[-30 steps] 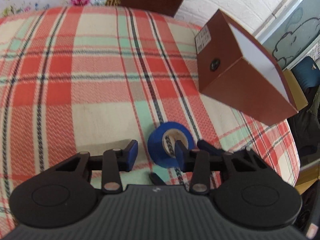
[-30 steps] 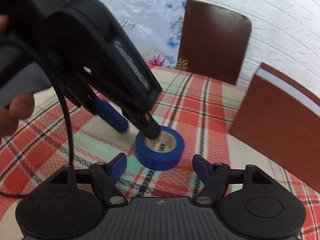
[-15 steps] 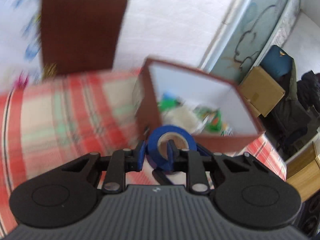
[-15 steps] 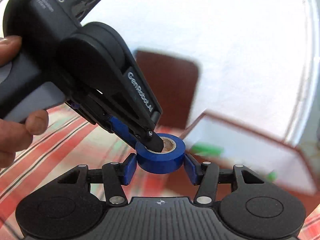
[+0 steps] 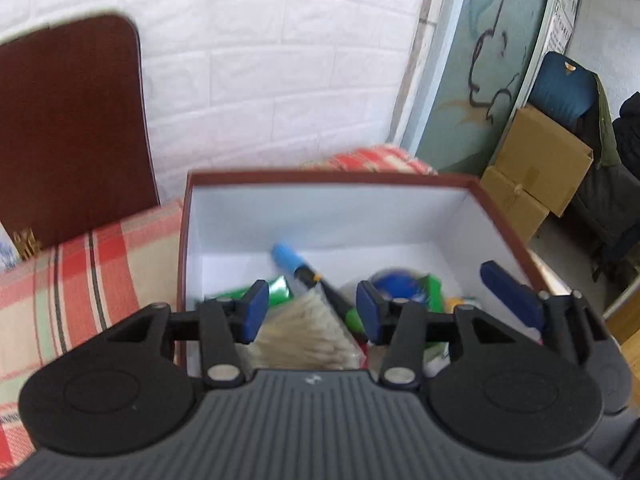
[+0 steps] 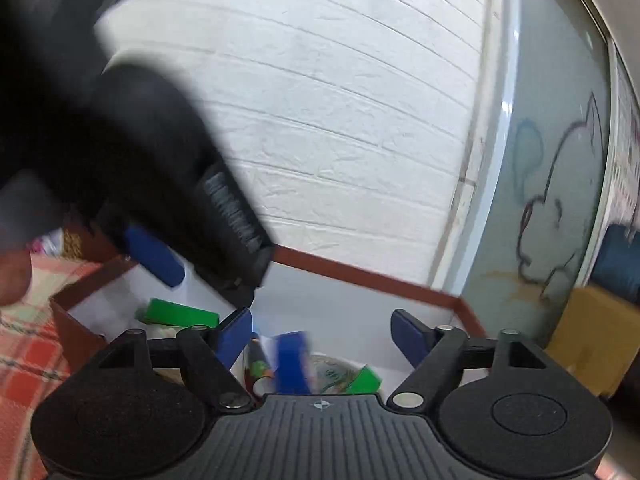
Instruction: Organize objects
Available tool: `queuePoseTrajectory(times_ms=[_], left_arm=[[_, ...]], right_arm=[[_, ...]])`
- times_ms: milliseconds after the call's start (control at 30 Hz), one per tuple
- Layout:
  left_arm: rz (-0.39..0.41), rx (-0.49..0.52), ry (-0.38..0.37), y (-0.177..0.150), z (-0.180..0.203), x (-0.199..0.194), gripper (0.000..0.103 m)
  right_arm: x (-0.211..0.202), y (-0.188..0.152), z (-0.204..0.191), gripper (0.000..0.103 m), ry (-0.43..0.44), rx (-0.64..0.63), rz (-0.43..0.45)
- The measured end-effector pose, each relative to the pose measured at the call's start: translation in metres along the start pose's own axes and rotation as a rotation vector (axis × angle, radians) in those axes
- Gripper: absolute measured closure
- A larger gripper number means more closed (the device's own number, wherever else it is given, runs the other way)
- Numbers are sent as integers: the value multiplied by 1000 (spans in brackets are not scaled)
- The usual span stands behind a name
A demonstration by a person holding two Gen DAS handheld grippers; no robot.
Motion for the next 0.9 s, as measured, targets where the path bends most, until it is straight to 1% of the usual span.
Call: queuePoseTrajectory(times_ms=[33,100,200,300,333,400,500,567,600,633,667,733,900], left_arm=[[-5,-10,6,-4,-4,2,52],[-13,-31,21,-9,-12,3,53],[-1,-13,45,-15,-11,-6,52],[4,-12,57,-20,-8,-16,52],[3,-13,68,-22,-8,-20,51],[5,-5,91,-26,-3,-26,49],[-3,28,146,-36,5,-34,47],[22,39,168,-41,6,-45,46],[30,40,166,-43,6,-51,46],[32,37,164,-44,7,-57,44],[32,34,174,-46,7,-62,40],[38,35,193,-51,8,-71,37],[43,-8,185,-65,1,-93,33]], right_arm=[[-3,-4,3,30,9,33,11],[-8,-10,-1,30,-9,47,28],[-15,-16,-6,29,-15,73,45],[-28,-13,-11,29,-8,95,54],[-47,-18,0,29,-5,101,58],[-57,-19,9,29,11,113,54],[-70,-24,12,26,30,137,33],[-70,-27,18,26,35,161,6],[-72,-27,20,26,38,177,-10],[-75,-28,21,26,41,196,-25],[-77,-28,25,26,45,217,-38],[-82,-26,30,25,56,260,-56],[-103,-25,35,19,75,335,-83]])
Point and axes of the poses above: each gripper's, at about its wrist camera, not at the fingertips, and x roughly the way its jaws point, z to its right, y to its top, the point moved 2 cm from there along x, roughly the way its jaws point, and after that the axes turned 5 degrees about -z, right-handed, at the moved point
